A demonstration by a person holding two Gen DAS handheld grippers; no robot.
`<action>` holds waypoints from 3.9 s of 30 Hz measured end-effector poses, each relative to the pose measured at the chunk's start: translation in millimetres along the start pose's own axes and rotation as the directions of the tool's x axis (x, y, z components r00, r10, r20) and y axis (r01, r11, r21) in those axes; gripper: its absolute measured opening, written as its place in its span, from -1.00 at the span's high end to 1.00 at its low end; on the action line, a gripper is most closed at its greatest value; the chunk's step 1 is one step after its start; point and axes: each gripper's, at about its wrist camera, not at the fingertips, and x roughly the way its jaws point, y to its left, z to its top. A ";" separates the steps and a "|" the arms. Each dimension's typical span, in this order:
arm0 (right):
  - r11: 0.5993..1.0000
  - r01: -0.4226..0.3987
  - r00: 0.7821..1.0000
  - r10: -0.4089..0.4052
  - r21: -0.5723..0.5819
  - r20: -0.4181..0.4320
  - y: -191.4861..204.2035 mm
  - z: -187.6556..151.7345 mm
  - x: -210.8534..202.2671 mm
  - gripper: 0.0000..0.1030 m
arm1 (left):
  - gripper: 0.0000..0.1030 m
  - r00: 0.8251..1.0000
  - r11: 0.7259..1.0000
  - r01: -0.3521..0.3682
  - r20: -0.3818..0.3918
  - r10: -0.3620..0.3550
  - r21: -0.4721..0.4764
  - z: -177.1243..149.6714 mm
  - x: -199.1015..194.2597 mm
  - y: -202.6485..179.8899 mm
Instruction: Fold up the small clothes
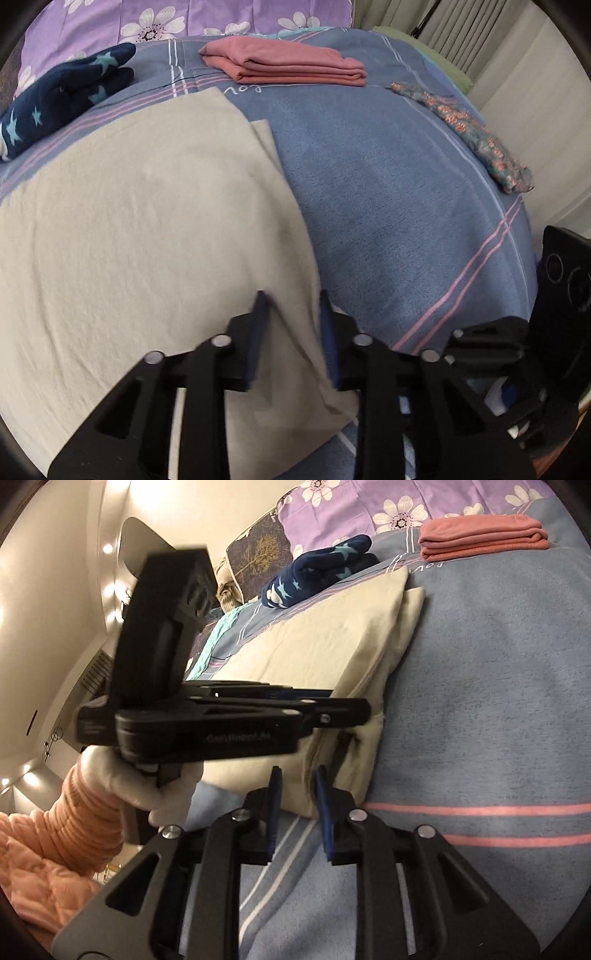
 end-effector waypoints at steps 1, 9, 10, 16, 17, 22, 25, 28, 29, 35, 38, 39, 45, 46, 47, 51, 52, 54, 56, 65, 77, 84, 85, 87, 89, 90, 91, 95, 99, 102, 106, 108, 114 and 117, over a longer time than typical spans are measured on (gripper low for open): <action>1.000 0.010 1.000 -0.010 0.005 0.002 -2.0 0.8 -4.5 0.61 | 0.59 1.000 1.000 0.012 0.000 -0.012 -0.012 -1.6 -1.6 3.1; 0.973 0.188 0.981 -0.192 0.131 0.020 -46.7 42.9 -31.7 0.60 | 0.59 0.997 0.996 0.073 0.021 -0.072 -0.049 -11.4 -3.5 12.9; 0.973 0.180 0.983 -0.183 0.146 0.008 -51.3 54.4 -26.5 0.60 | 0.59 0.997 0.996 0.077 0.022 -0.076 -0.053 -11.4 -3.2 13.2; 0.964 0.138 0.990 -0.138 0.228 -0.014 -72.9 100.5 11.5 0.34 | 0.57 0.994 0.993 0.104 0.031 -0.102 -0.064 -14.6 -3.5 16.4; 0.960 0.129 0.991 -0.129 0.247 -0.016 -77.5 106.1 18.5 0.27 | 0.57 0.994 0.992 0.108 0.031 -0.106 -0.063 -15.1 -3.5 17.3; 0.955 0.130 0.992 -0.126 0.265 -0.030 -83.5 122.2 43.8 0.31 | 0.57 0.990 0.989 0.135 0.036 -0.133 -0.058 -15.1 -0.6 21.4; 0.953 0.115 0.993 -0.110 0.281 -0.034 -86.8 123.2 53.2 0.93 | 0.57 0.988 0.987 0.153 0.040 -0.151 -0.049 -15.3 0.3 22.9; 0.956 0.072 0.995 -0.090 0.284 0.051 -80.1 130.6 40.2 0.96 | 0.61 0.970 0.970 0.242 0.025 -0.242 -0.001 -19.0 -0.8 17.3; 0.962 0.073 0.992 -0.096 0.264 0.078 -74.1 133.7 34.5 0.97 | 0.60 0.964 0.964 0.265 0.015 -0.266 0.018 -19.8 -0.4 12.7; 0.935 0.204 0.976 -0.217 0.291 0.013 -97.6 127.0 46.7 0.97 | 0.58 0.970 0.957 0.243 -0.020 -0.243 0.155 -22.5 14.4 -19.2; 0.937 0.146 0.985 -0.167 0.317 0.040 -108.2 119.5 45.6 0.96 | 0.58 0.961 0.949 0.276 -0.023 -0.276 0.155 -23.9 13.9 -18.7; 0.938 0.154 0.984 -0.176 0.310 0.043 -105.0 120.0 42.8 0.96 | 0.58 0.955 0.943 0.295 -0.024 -0.295 0.152 -25.4 13.7 -18.8; 0.947 0.270 0.956 -0.285 0.173 0.073 -70.0 109.2 5.0 0.91 | 0.58 0.937 0.926 0.348 -0.013 -0.350 0.145 -28.1 8.4 -18.1; 0.954 0.255 0.960 -0.269 0.159 0.073 -65.4 102.7 -2.6 0.91 | 0.58 0.923 0.912 0.383 -0.017 -0.385 0.147 -30.0 5.8 -17.5; 0.960 0.246 0.964 -0.257 0.134 0.069 -58.4 92.0 -12.5 0.91 | 0.58 0.910 0.898 0.412 -0.018 -0.414 0.154 -29.8 3.1 -22.5; 0.974 0.218 0.975 -0.220 0.060 0.038 -33.1 52.4 -31.3 0.90 | 0.57 0.897 0.875 0.436 -0.025 -0.441 0.208 -37.2 -11.3 -38.2; 0.978 0.205 0.978 -0.207 0.051 0.034 -27.0 43.6 -34.0 0.90 | 0.53 0.905 0.882 0.420 -0.021 -0.425 0.216 -39.6 -15.0 -38.3; 0.983 0.182 0.983 -0.183 0.028 0.030 -12.8 26.3 -38.6 0.90 | 0.49 0.917 0.896 0.391 -0.004 -0.399 0.210 -43.3 -21.1 -32.5; 0.983 0.185 0.983 -0.185 0.001 0.016 -0.1 16.0 -35.5 0.84 | 0.44 0.933 0.920 0.347 0.029 -0.358 0.185 -49.8 -30.8 -16.7; 0.951 0.302 0.951 -0.305 -0.067 -0.044 13.8 -3.5 2.4 0.73 | 0.24 0.982 0.997 0.065 0.183 -0.057 -0.037 -89.9 -74.2 68.6; 0.912 0.404 0.913 -0.407 -0.074 -0.033 11.9 -7.7 10.1 0.70 | 0.20 0.961 0.971 -0.171 0.188 0.203 -0.169 -141.6 -95.5 153.4; 0.869 0.469 0.877 -0.480 -0.161 -0.036 28.3 -7.1 23.8 0.53 | -0.04 0.961 0.979 -0.165 0.204 0.187 -0.123 -146.8 -89.8 141.9; 0.862 0.477 0.871 -0.490 -0.172 -0.037 29.3 -6.1 27.8 0.53 | -0.05 0.960 0.979 -0.164 0.208 0.187 -0.121 -147.3 -89.9 142.0; 0.874 0.463 0.880 -0.473 -0.147 -0.040 26.2 -3.1 28.8 0.53 | -0.05 0.960 0.980 -0.156 0.213 0.180 -0.124 -148.7 -90.0 141.1; 0.907 0.414 0.908 -0.417 -0.078 -0.034 18.5 2.9 22.7 0.53 | -0.05 0.961 0.982 -0.142 0.219 0.167 -0.127 -151.5 -91.6 141.9; 0.920 0.390 0.920 -0.390 -0.034 -0.024 12.4 7.5 17.8 0.54 | -0.05 0.962 0.983 -0.136 0.221 0.162 -0.127 -152.9 -92.1 142.1; 0.924 0.382 0.924 -0.383 -0.010 -0.016 9.1 10.0 15.2 0.62 | -0.05 0.962 0.983 -0.130 0.224 0.156 -0.126 -154.1 -92.6 142.5; 0.924 0.374 0.926 -0.376 0.074 0.018 -6.1 23.6 6.8 0.81 | -0.05 0.962 0.985 -0.114 0.232 0.142 -0.131 -155.8 -93.4 143.9; 0.930 0.361 0.932 -0.361 0.063 -0.020 -9.6 33.0 18.6 0.78 | -0.05 0.962 0.985 -0.111 0.236 0.140 -0.132 -156.6 -93.2 143.4; 0.928 0.369 0.929 -0.368 0.056 -0.031 -8.8 33.7 24.6 0.76 | -0.06 0.961 0.985 -0.105 0.240 0.135 -0.135 -157.2 -93.6 143.7; 0.934 0.353 0.935 -0.354 0.062 0.001 -3.8 34.3 17.9 0.76 | -0.07 0.962 0.986 -0.098 0.241 0.129 -0.135 -157.4 -93.5 144.9; 0.935 0.349 0.937 -0.349 0.058 0.003 -2.9 33.3 16.1 0.74 | -0.07 0.962 0.986 -0.096 0.240 0.127 -0.134 -157.0 -93.4 145.6; 0.955 0.287 0.957 -0.289 0.079 0.015 -2.0 33.7 13.6 0.72 | -0.07 0.961 0.987 -0.093 0.245 0.124 -0.133 -157.6 -93.3 145.8; 0.951 0.302 0.953 -0.302 0.062 -0.002 0.7 34.4 18.3 0.66 | -0.09 0.962 0.987 -0.091 0.245 0.122 -0.133 -157.5 -92.9 146.3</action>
